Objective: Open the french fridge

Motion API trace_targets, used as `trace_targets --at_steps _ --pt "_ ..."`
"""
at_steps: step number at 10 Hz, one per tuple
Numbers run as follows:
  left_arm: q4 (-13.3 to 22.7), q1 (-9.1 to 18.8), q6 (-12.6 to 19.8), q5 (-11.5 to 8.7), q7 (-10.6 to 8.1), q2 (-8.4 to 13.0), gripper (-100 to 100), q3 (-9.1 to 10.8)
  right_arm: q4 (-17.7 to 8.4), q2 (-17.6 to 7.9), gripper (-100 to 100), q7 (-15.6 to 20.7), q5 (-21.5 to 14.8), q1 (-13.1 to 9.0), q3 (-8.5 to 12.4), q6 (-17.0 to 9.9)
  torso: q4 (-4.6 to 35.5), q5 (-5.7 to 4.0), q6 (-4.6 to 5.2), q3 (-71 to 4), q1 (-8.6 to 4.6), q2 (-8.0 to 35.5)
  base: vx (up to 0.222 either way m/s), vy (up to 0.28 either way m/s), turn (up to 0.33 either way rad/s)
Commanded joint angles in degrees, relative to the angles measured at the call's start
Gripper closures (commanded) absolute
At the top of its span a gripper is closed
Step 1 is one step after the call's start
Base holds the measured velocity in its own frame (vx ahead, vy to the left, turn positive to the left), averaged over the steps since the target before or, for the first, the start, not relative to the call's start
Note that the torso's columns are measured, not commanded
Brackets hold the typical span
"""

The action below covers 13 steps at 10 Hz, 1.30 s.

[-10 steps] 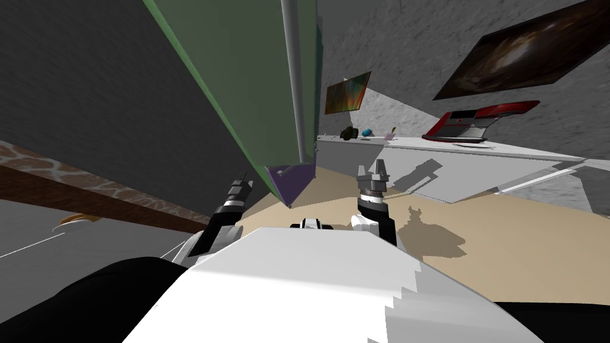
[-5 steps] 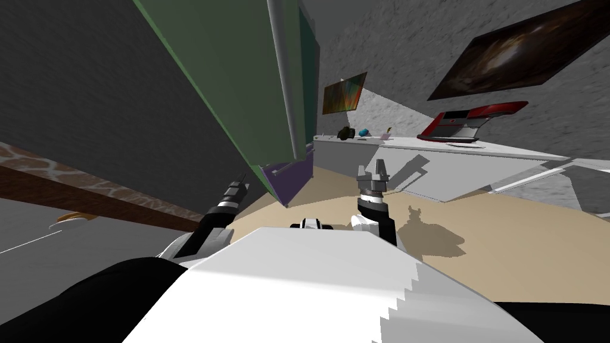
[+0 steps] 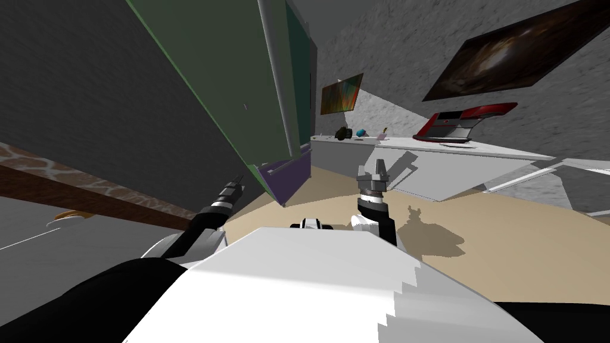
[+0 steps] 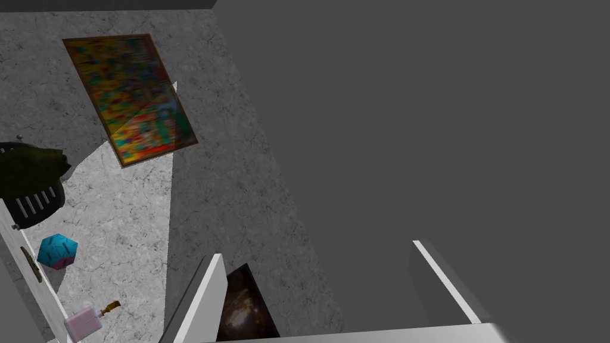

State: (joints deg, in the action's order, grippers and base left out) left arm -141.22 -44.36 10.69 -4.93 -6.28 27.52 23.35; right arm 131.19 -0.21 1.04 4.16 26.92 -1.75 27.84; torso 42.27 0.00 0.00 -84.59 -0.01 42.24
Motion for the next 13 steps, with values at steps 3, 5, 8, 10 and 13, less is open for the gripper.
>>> trace_targets --at_steps 3,5,8,10,13 --pt "-6.09 -2.62 4.78 -0.72 -0.72 4.22 -100 3.38 0.00 0.00 0 0.00 0.00 -0.01 0.00 0.00 0.04 -0.01 0.00 0.08 -0.01 0.13 -0.036 -0.137 -0.002" --pt "-8.62 -2.93 5.35 -0.81 -0.81 4.77 -100 3.80 0.00 -0.01 0 0.00 0.00 0.00 0.01 0.00 -0.02 0.09 0.00 -0.03 0.26 -0.05 -0.003 -0.046 -0.002" --pt "-8.39 -3.66 5.36 -1.48 -1.43 5.26 -100 5.08 0.00 -0.01 0 0.00 0.00 0.01 0.01 0.00 -0.04 0.02 0.00 -0.10 0.07 -0.17 0.042 -0.010 -0.009" --pt "-8.35 -3.86 4.29 -2.13 -1.92 6.81 100 4.98 0.00 -0.01 0 0.00 0.00 0.01 0.01 0.00 0.04 0.00 -0.01 0.08 0.01 0.14 -0.026 0.061 -0.042" --pt "-8.23 -4.10 2.59 -3.00 -2.43 9.04 100 4.62 -0.01 -0.04 0 0.00 0.00 -0.02 0.03 -0.01 0.11 0.11 -0.01 0.21 0.28 0.31 -0.148 0.211 -0.109"
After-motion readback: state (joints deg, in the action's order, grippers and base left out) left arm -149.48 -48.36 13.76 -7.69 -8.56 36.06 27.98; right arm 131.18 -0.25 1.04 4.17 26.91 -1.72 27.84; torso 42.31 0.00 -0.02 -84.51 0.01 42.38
